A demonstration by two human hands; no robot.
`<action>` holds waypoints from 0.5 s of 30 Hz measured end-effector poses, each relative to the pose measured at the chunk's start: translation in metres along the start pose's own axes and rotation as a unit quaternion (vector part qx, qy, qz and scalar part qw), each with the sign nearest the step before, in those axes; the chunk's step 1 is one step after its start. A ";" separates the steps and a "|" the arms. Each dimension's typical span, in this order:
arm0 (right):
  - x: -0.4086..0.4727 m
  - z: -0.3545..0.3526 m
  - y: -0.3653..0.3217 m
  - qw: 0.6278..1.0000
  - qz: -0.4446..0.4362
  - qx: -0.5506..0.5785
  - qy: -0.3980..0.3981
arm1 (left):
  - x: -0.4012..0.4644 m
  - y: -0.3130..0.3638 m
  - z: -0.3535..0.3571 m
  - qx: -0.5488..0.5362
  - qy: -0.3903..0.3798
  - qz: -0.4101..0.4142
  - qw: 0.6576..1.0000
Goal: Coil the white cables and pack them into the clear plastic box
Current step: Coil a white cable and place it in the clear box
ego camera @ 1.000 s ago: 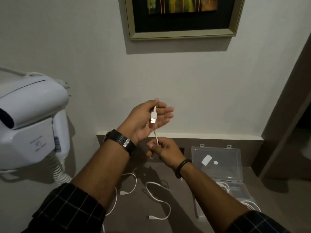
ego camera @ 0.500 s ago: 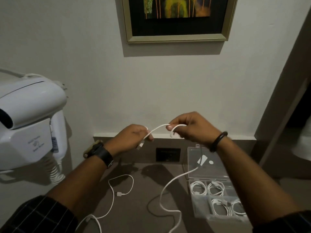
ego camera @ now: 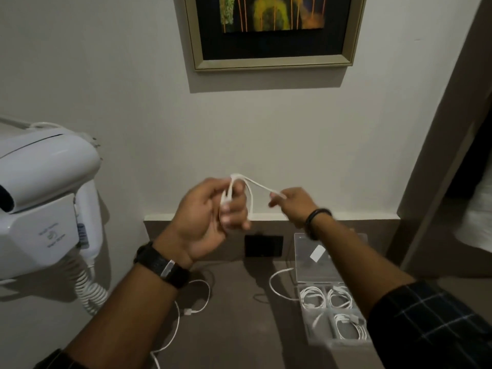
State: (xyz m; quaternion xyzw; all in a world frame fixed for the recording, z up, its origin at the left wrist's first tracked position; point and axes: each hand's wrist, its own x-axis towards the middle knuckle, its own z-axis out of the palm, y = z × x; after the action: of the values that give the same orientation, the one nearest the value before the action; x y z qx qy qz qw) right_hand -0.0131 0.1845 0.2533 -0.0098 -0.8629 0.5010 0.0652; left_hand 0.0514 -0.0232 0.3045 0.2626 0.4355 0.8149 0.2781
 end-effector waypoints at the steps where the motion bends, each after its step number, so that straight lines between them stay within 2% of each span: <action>1: -0.006 0.017 0.003 0.998 -0.021 -0.054 -0.019 | 0.008 0.008 0.000 0.002 0.049 0.045 0.998; 4: -0.035 0.065 -0.003 0.977 -0.082 -0.177 -0.090 | 0.031 0.026 -0.007 0.071 0.194 0.130 0.970; 7: -0.058 0.080 -0.025 0.964 -0.150 -0.195 -0.097 | 0.040 0.023 -0.022 0.226 0.280 0.127 0.925; 10: -0.066 0.059 -0.047 0.944 -0.232 -0.216 -0.089 | 0.039 0.013 -0.034 0.406 0.282 0.125 0.860; 13: -0.067 0.030 -0.062 0.923 -0.298 -0.229 -0.078 | 0.035 -0.001 -0.038 0.508 0.246 0.151 0.812; 15: -0.060 0.009 -0.070 0.926 -0.313 -0.204 -0.053 | 0.030 -0.011 -0.035 0.572 0.205 0.135 0.782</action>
State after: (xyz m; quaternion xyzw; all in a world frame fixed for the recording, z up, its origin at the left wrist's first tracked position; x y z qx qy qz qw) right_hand 0.0491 0.1372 0.3031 0.2748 -0.9078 0.2678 0.1693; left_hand 0.0088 -0.0172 0.2831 0.2564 0.8286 0.4798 -0.1320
